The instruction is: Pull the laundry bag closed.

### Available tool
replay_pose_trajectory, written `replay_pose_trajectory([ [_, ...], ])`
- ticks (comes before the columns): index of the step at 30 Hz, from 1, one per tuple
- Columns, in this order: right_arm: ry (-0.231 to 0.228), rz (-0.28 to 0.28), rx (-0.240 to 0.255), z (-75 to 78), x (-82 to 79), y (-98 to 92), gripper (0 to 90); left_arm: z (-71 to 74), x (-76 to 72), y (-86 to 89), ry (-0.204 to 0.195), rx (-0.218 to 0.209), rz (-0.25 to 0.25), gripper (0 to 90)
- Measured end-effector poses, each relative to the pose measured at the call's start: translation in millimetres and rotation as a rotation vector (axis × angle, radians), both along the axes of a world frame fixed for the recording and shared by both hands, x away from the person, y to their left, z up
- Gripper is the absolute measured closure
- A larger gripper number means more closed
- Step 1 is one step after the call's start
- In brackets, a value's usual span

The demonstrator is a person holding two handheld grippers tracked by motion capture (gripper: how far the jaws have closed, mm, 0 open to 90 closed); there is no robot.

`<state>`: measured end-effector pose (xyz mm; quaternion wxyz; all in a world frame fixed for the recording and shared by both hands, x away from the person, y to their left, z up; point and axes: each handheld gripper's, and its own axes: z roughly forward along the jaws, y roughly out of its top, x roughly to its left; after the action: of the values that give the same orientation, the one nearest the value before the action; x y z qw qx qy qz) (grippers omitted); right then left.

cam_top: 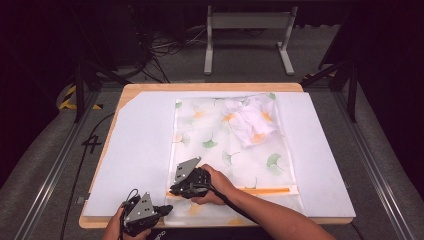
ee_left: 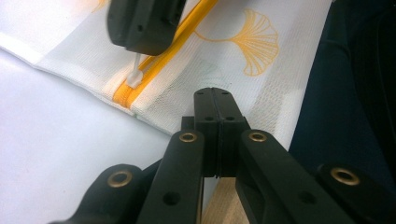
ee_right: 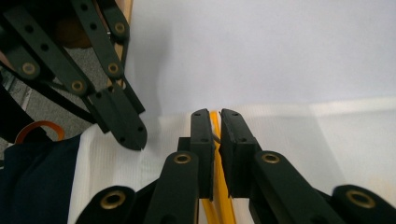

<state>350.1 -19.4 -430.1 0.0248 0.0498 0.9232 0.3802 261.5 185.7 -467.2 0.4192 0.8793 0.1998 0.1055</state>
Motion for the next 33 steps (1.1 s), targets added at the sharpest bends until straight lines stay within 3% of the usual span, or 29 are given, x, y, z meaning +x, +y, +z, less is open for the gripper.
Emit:
replay_pose_trajectory([
  [4,0.002,0.006,0.000,-1.7,-0.8,-3.7,83.9,0.2,-0.3,-0.3,0.001,0.002,0.001,90.0],
  [13,0.032,-0.004,-0.015,-6.0,-3.9,-8.9,74.6,-0.1,0.0,-0.1,0.003,-0.003,0.001,90.0],
  [16,0.055,-0.024,0.019,-3.9,-1.6,-10.1,70.9,0.1,0.1,-0.1,0.003,-0.001,0.001,90.0],
  [19,0.105,-0.048,0.075,-1.0,2.2,-9.6,71.1,0.1,0.1,-0.1,0.003,-0.001,0.000,90.0],
  [24,0.149,-0.083,0.092,-2.2,10.0,-3.7,72.4,0.0,0.0,-0.2,0.002,-0.001,0.000,90.0],
  [27,0.197,-0.077,0.080,-6.6,15.0,1.0,70.6,0.1,-0.1,-0.2,0.001,0.001,0.000,90.0],
  [29,0.201,-0.085,0.060,-10.5,16.3,4.0,71.2,0.1,-0.3,-0.4,-0.001,0.003,-0.001,90.0],
  [33,0.226,-0.083,0.047,-15.5,18.4,4.7,80.8,0.1,-0.3,-0.4,-0.001,0.002,-0.001,90.0],
])
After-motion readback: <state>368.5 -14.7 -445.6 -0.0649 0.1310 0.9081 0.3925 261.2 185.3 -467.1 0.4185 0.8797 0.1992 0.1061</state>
